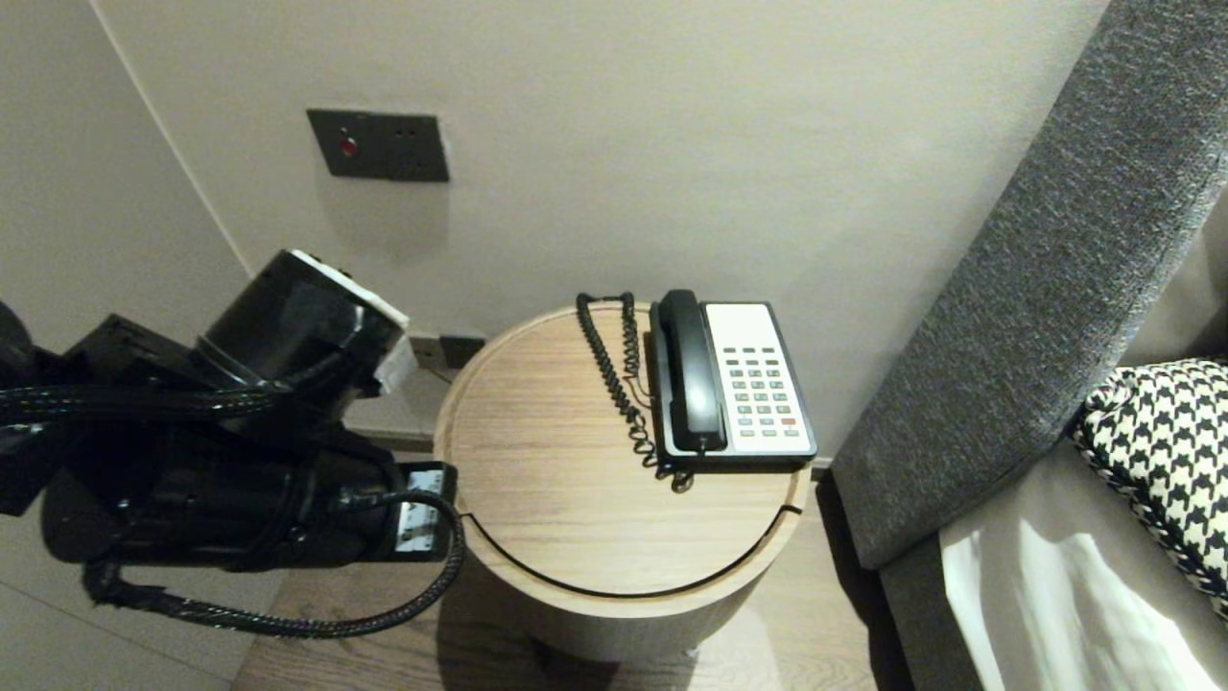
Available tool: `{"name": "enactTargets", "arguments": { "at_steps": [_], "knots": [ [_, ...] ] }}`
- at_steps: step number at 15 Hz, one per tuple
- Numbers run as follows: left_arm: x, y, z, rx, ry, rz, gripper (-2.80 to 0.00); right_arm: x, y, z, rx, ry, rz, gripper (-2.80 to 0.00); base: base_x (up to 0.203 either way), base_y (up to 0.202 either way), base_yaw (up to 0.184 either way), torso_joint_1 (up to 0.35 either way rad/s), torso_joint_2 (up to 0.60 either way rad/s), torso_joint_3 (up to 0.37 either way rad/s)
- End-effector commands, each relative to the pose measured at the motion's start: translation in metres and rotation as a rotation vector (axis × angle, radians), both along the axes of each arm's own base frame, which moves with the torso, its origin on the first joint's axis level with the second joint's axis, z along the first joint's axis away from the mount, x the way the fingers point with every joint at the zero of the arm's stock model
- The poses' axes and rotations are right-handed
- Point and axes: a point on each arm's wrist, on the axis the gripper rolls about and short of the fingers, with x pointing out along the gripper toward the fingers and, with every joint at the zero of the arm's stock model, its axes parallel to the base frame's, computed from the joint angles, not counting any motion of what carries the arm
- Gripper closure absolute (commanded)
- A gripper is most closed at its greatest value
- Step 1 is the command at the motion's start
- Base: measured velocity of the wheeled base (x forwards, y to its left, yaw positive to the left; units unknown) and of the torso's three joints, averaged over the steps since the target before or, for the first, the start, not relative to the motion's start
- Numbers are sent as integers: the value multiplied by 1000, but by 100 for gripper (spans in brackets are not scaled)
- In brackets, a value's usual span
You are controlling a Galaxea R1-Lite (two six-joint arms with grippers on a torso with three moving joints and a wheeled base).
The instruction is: Open the nightstand drawer
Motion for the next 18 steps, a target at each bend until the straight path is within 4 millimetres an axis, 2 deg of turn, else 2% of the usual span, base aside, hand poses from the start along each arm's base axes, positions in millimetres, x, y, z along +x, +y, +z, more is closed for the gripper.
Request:
{"name": "enactTargets", "arguments": {
  "at_steps": [1, 9, 13, 18],
  "knots": [
    [13, -23, -21, 36, 37, -24, 0, 3, 0, -11, 0, 41, 0, 0, 0, 0, 0, 0, 0, 0],
    [28, -52, -46, 29, -46, -33, 0, 3, 0, -11, 0, 41, 0, 0, 0, 0, 0, 0, 0, 0],
    [21, -54, -63, 64, -1, -47, 0, 3, 0, -11, 0, 41, 1, 0, 0, 0, 0, 0, 0, 0],
    [21, -64, -72, 59, -7, -66, 0, 3, 0, -11, 0, 41, 0, 0, 0, 0, 0, 0, 0, 0]
  ]
}}
